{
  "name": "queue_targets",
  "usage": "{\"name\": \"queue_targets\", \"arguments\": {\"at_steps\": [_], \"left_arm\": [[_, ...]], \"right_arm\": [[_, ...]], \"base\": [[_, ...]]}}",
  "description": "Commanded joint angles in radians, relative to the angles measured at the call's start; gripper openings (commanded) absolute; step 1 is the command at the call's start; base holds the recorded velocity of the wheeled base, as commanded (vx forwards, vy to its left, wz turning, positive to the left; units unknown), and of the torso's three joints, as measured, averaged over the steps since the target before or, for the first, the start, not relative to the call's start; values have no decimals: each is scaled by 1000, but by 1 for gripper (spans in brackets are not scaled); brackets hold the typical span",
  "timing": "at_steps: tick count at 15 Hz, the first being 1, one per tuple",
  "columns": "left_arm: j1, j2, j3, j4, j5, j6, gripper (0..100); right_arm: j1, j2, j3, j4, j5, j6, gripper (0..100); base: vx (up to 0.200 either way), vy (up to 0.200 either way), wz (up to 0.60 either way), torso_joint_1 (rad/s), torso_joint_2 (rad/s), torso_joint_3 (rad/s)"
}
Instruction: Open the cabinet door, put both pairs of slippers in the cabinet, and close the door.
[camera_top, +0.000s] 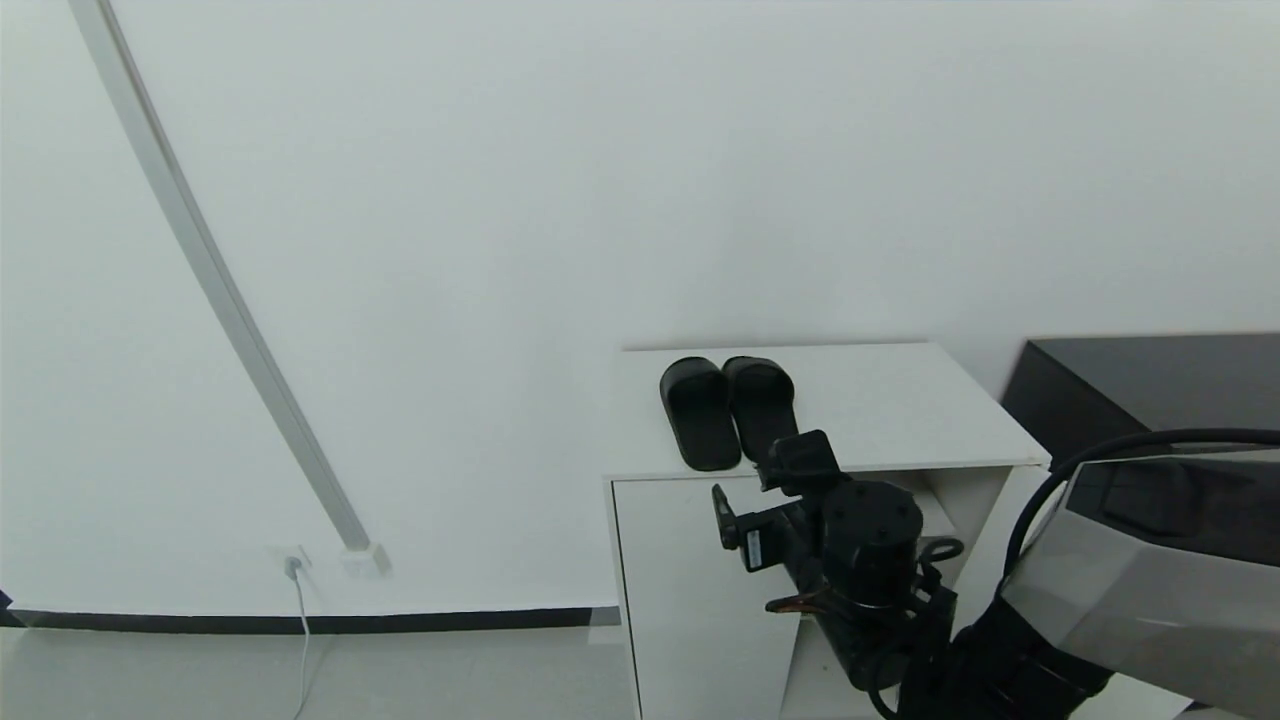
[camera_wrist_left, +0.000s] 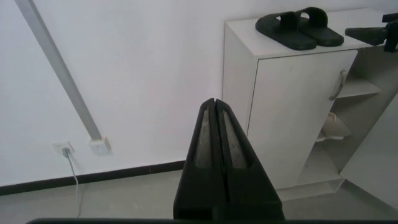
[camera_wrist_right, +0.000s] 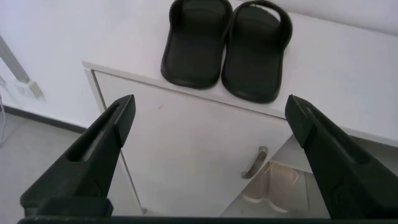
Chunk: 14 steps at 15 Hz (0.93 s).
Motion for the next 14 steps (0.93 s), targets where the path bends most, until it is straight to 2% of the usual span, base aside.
{"name": "queue_targets", "arguments": {"at_steps": [1,2,4,6,7,14], "left_arm": [[0,0,0,0,0,0,0],[0,0,0,0,0,0,0],[0,0,0,0,0,0,0],[0,0,0,0,0,5,0],[0,0,0,0,3,0,0],[0,0,0,0,9,-9,0]], "right_arm": [[-7,-11,-116,153,0,66,100],[-7,-23,-162,269,-14,119,100],[-5,-46,-202,411,-20,195,100],[-7,-42,-233,463,-37,236,100],[-7,-37,-238,468,-41,239,100],[-15,-8,-244,465,-46,242,100]], "base": [[0,0,0,46,-85,-36],[0,0,0,0,0,0],[0,0,0,0,0,0],[0,0,0,0,0,0],[0,0,0,0,0,0],[200,0,0,4,-2,2]]}}
